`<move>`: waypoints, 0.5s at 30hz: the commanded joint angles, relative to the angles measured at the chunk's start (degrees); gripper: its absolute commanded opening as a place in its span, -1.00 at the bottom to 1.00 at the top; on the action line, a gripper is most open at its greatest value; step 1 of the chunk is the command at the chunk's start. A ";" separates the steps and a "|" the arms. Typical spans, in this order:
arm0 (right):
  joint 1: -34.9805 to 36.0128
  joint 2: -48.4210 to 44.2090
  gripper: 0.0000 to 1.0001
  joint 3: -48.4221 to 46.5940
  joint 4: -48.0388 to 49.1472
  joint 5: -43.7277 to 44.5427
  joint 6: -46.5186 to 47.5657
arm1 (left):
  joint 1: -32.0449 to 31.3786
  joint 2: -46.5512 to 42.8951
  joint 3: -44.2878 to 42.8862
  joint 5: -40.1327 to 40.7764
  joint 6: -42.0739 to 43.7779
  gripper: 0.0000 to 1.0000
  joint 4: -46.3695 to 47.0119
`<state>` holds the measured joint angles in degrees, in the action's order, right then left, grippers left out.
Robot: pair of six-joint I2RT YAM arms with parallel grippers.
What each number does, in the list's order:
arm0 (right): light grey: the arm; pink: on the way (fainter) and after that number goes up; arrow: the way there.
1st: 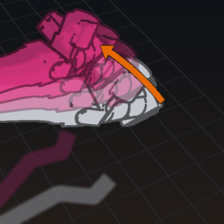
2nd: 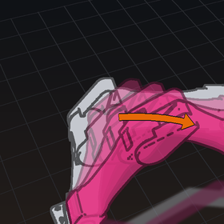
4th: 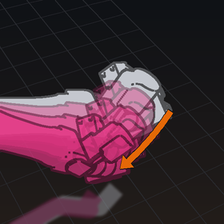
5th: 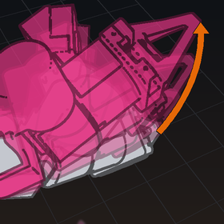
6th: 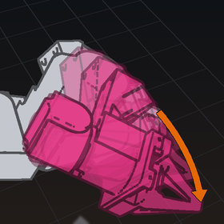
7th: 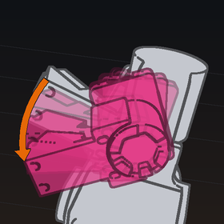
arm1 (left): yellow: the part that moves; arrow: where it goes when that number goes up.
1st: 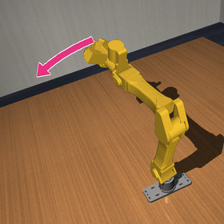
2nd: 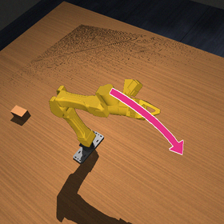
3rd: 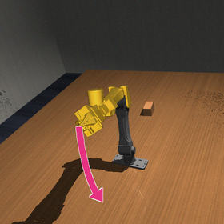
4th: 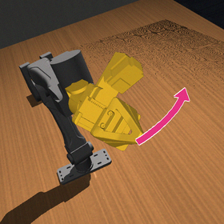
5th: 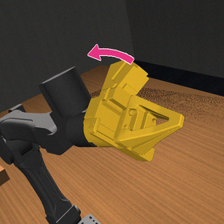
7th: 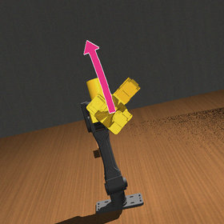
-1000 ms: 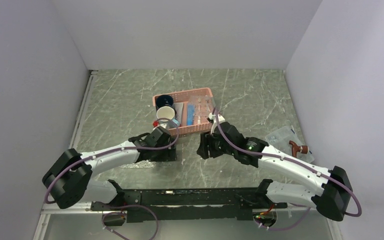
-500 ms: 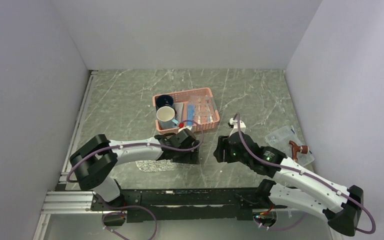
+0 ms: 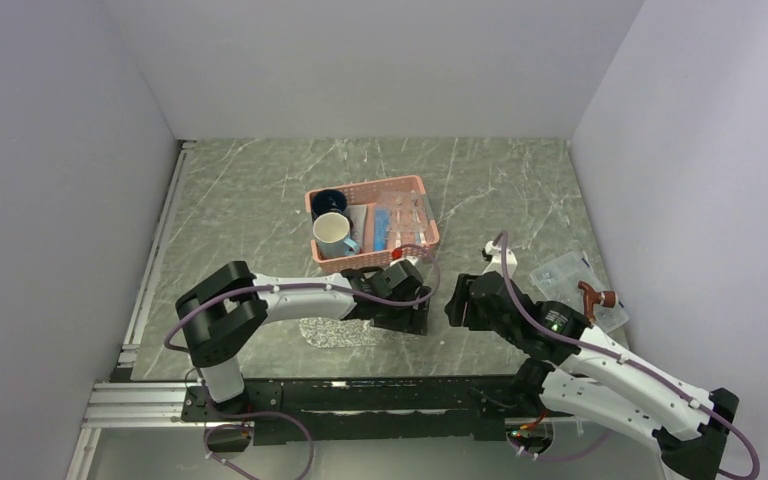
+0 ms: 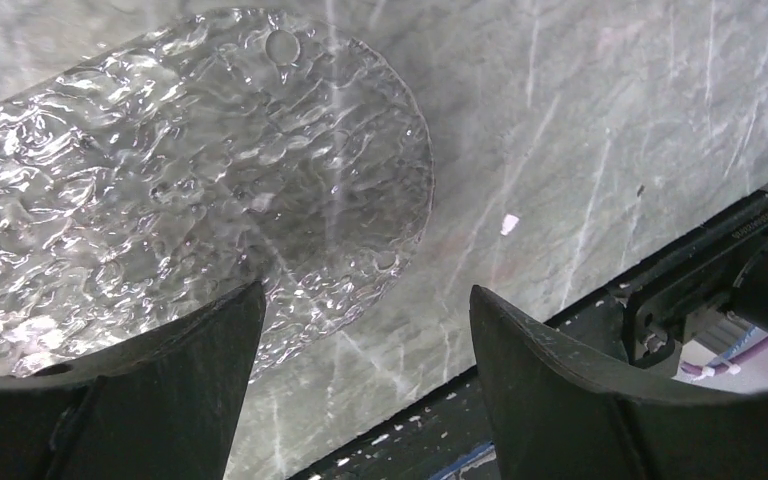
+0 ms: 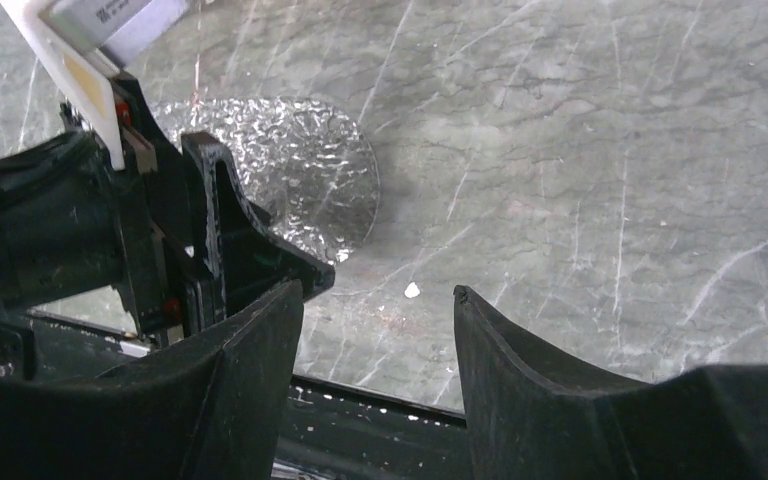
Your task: Prepare toiletry sets of a toothbrush and toothpaste on the tray
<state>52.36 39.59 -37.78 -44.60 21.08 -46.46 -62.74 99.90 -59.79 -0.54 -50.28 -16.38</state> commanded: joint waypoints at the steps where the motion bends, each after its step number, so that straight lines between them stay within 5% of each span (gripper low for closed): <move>1: 0.05 -1.25 0.19 -2.03 -2.17 3.62 -3.13 | -2.12 0.31 -3.53 -2.17 0.77 0.62 -1.99; 15: 0.02 -1.76 0.20 -2.82 0.42 2.76 -4.40 | -3.31 -16.14 -8.25 14.19 6.24 0.74 -18.96</move>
<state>52.34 37.80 -38.83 -46.98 23.94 -50.09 -66.06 90.02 -66.50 6.07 -46.09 -29.10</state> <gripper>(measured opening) 0.598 0.859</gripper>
